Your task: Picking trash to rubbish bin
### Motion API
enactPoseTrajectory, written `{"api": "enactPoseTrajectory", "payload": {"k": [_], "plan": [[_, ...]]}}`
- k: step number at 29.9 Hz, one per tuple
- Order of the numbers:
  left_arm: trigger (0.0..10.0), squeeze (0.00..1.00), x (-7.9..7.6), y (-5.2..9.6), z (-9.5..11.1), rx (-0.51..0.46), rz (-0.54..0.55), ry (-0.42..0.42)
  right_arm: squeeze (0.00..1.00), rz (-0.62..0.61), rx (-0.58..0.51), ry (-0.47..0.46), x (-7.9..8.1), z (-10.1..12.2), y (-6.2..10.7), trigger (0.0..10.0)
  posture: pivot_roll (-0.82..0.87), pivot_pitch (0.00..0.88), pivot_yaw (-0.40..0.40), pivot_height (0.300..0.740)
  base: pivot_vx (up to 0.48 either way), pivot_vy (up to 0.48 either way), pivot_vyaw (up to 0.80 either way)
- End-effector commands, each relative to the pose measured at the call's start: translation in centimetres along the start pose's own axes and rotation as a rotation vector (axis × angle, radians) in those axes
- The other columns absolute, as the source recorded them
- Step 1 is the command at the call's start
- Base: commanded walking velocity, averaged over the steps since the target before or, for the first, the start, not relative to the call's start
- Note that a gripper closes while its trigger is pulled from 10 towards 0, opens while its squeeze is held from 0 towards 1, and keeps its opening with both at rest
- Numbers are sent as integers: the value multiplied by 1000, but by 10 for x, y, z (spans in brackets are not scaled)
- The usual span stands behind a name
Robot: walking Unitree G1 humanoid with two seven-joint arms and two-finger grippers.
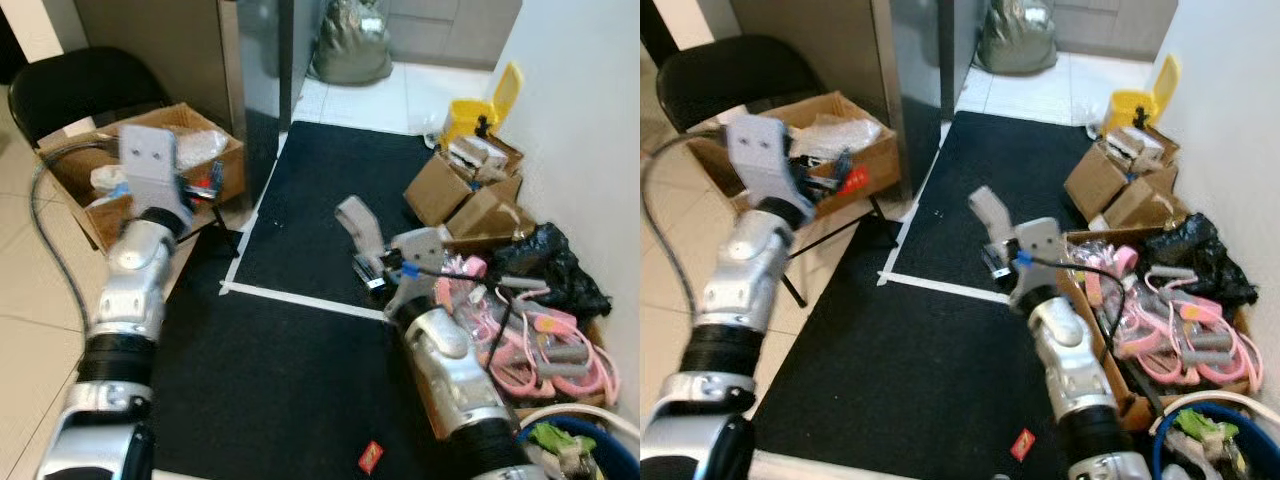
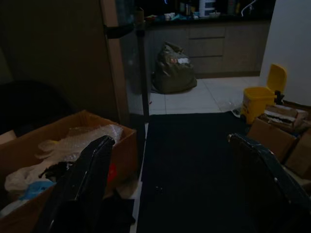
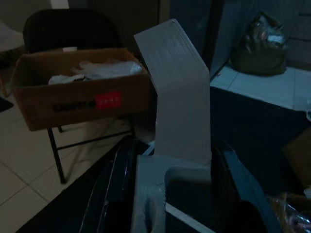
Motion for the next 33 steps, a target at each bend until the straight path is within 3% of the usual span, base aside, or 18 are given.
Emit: {"api": "enactPoseTrajectory", "payload": {"k": [1, 8, 10, 11, 13, 16, 19, 25, 33], "plan": [[10000, 0, 5, 4, -4, 2, 4, -9, 0, 14, 2, -6, 5, -1, 0, 10000, 37, 125, -27, 740, 334, 0, 0], [10000, 0, -6, 18, -19, 30, 4, 39, 0, 15, 2, -7, 6, 0, 2, 10000, 37, 129, -25, 740, 334, 0, 0], [10000, 0, -15, 34, -35, 65, 19, 82, 0, 15, 3, -8, 6, 0, 3, 10000, 36, 132, -25, 740, 332, 0, 0], [10000, 0, -24, 52, -51, 104, 44, 121, 0, 16, 5, -13, 7, 0, 4, 10000, 36, 132, -25, 740, 334, 0, 0], [10000, 0, -24, 52, -51, 104, 44, 121, 0, 16, 5, -13, 7, 0, 4, 10000, 36, 132, -25, 740, 334, 0, 0], [10000, 0, -28, 78, -67, 149, 97, 162, 0, 22, 9, -20, 10, -1, 6, 10000, 36, 138, -36, 740, 331, 0, 0], [10000, 0, -29, 89, -72, 167, 116, 170, 0, 28, 11, -24, 12, -2, 7, 10000, 45, 143, -47, 740, 330, 0, 0], [10000, 0, -26, 104, -77, 196, 155, 173, 0, 36, 24, -36, 15, -5, 8, 10000, 50, 146, -50, 740, 330, 0, 0], [10000, 0, -29, 108, -76, 205, 161, 171, 0, 32, 25, -76, 17, -6, 9, 10000, 53, 146, -52, 740, 327, 0, 0]]}}
Point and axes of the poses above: a point about 5 cm out from each wrist's last joint towards the gripper, its own y axis pointing back from the gripper into the wrist, its own z axis along the axis of the wrist's last joint, x = y × z, the point moved 6 cm from there along -y, pointing out of the wrist towards the gripper, and after that the axes turned 10 degrees about y, right-handed, at the moved point
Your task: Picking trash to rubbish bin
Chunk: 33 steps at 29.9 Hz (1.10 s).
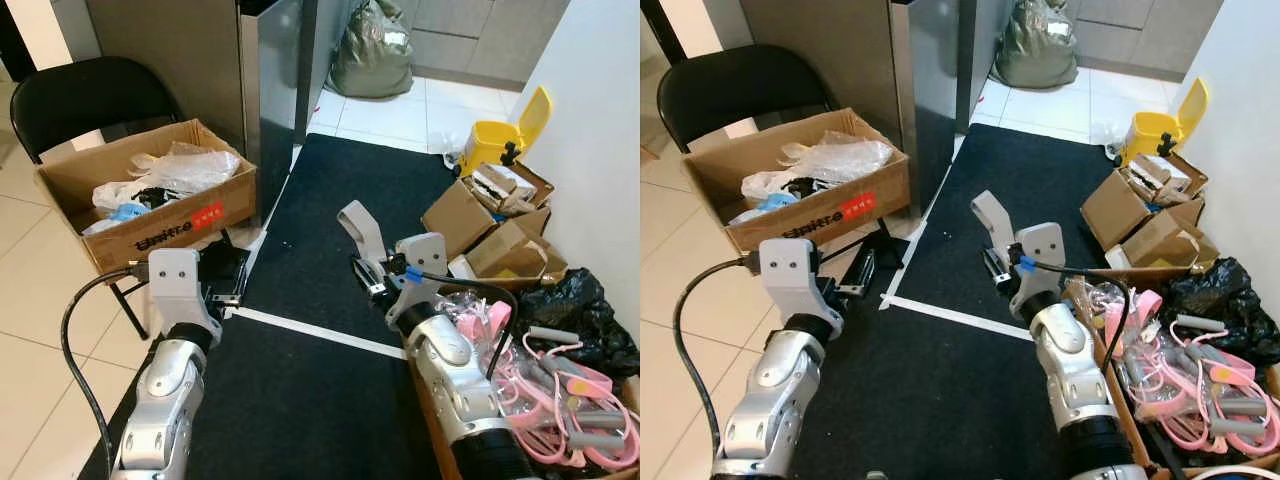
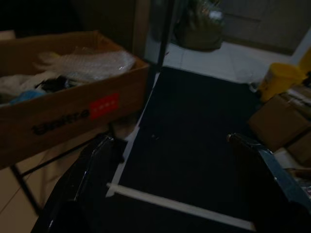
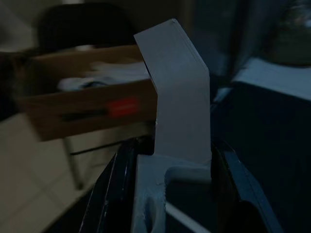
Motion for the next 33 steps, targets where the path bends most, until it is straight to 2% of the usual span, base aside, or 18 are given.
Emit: {"api": "enactPoseTrajectory", "payload": {"k": [1, 11, 33], "plan": [[10000, 0, -1, 3, -3, 16, 1, -10, 0, -13, 10, -11, -4, -2, 3, 10000, 53, 146, -52, 740, 330, 0, 0], [10000, 0, -4, -2, 2, 15, 2, -15, 0, -62, 30, -14, -13, -8, 5, 10000, 67, 138, -38, 740, 327, 0, 0], [10000, 0, -7, -1, 1, 28, -10, -34, 0, -77, 54, 44, -14, -12, 5, 10000, 73, 115, -34, 740, 328, 0, 0]]}}
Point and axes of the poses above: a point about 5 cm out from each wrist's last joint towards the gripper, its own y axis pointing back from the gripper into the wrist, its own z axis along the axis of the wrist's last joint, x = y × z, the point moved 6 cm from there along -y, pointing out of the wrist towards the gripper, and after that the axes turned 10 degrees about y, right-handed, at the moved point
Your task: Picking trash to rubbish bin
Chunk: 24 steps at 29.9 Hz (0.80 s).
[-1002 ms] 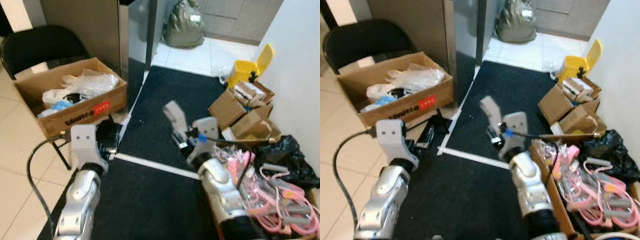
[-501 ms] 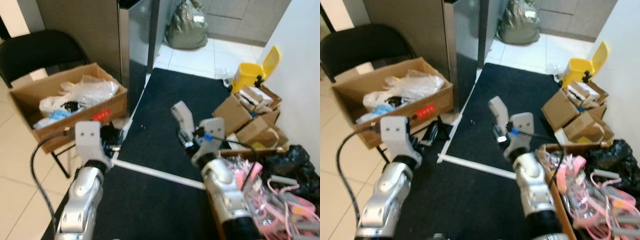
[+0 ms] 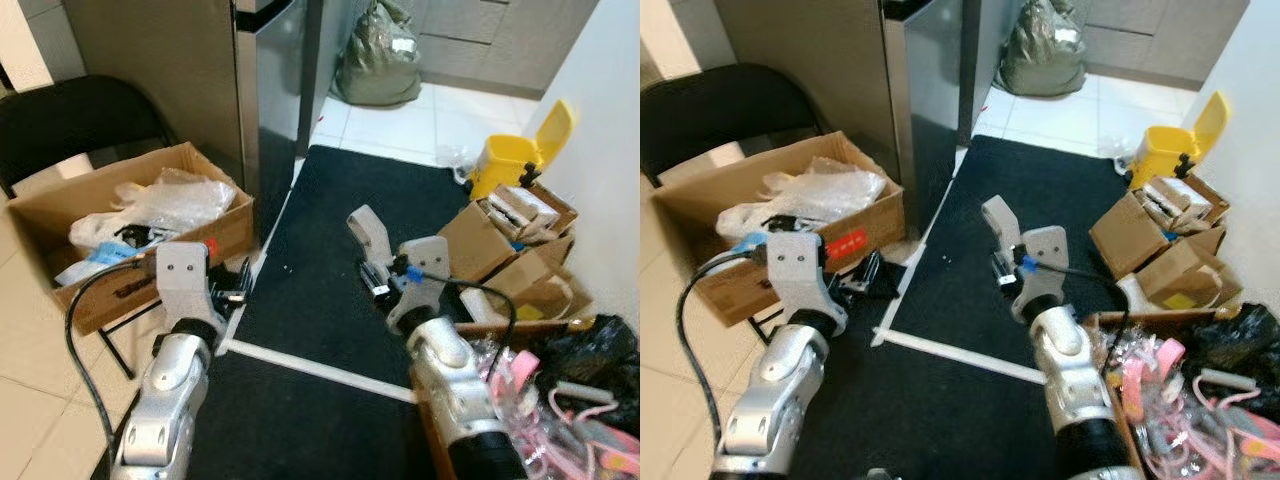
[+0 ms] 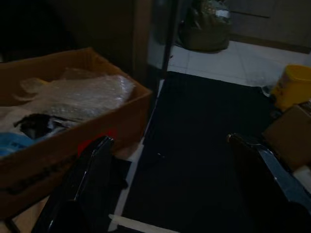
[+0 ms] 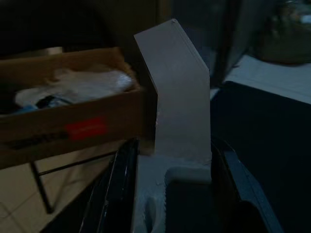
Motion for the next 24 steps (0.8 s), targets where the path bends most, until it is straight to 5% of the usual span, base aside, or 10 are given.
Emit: {"api": "enactPoseTrajectory", "payload": {"k": [1, 8, 24], "plan": [[10000, 0, -1, 2, -4, 19, -4, -7, 0, -21, 10, 12, -8, -4, 4, 10000, 73, 115, -34, 740, 326, 0, 0], [10000, 0, -2, 2, -5, 22, -8, -7, 0, -6, 7, 34, -5, -3, 2, 10000, 74, 108, -34, 740, 330, 0, 0], [10000, 0, -3, 3, -5, 24, -7, -4, 0, 13, -4, 47, 0, -1, 0, 10000, 74, 114, -37, 740, 325, 0, 536]]}}
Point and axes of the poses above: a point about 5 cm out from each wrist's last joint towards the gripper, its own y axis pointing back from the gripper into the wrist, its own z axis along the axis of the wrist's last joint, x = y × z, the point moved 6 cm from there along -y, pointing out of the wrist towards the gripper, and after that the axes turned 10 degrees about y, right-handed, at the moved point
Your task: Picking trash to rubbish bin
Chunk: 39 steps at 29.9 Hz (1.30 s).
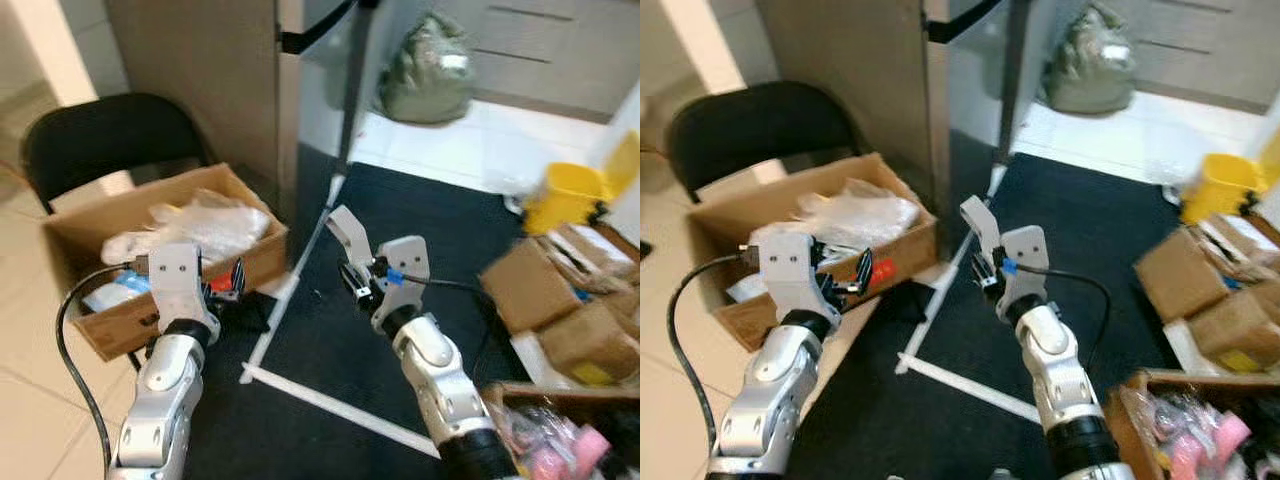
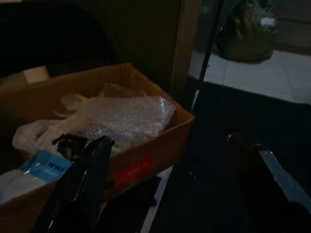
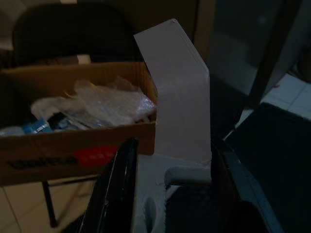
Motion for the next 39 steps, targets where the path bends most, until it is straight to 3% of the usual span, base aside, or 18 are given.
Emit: {"api": "enactPoseTrajectory", "payload": {"k": [1, 25, 39], "plan": [[10000, 0, 3, 2, -2, 10, 10, -5, 0, 0, -12, 5, 1, 2, 0, 10000, 74, 114, -37, 740, 322, 0, 563], [10000, 0, 3, 1, -2, 10, 13, -2, 0, -1, -20, 9, 1, 4, -3, 10000, 74, 114, -39, 740, 319, 0, 564], [10000, 0, 2, 0, -3, 13, 15, -1, 0, -8, -35, -17, -1, 8, -6, 10000, 70, 123, -44, 740, 311, 0, 0]]}}
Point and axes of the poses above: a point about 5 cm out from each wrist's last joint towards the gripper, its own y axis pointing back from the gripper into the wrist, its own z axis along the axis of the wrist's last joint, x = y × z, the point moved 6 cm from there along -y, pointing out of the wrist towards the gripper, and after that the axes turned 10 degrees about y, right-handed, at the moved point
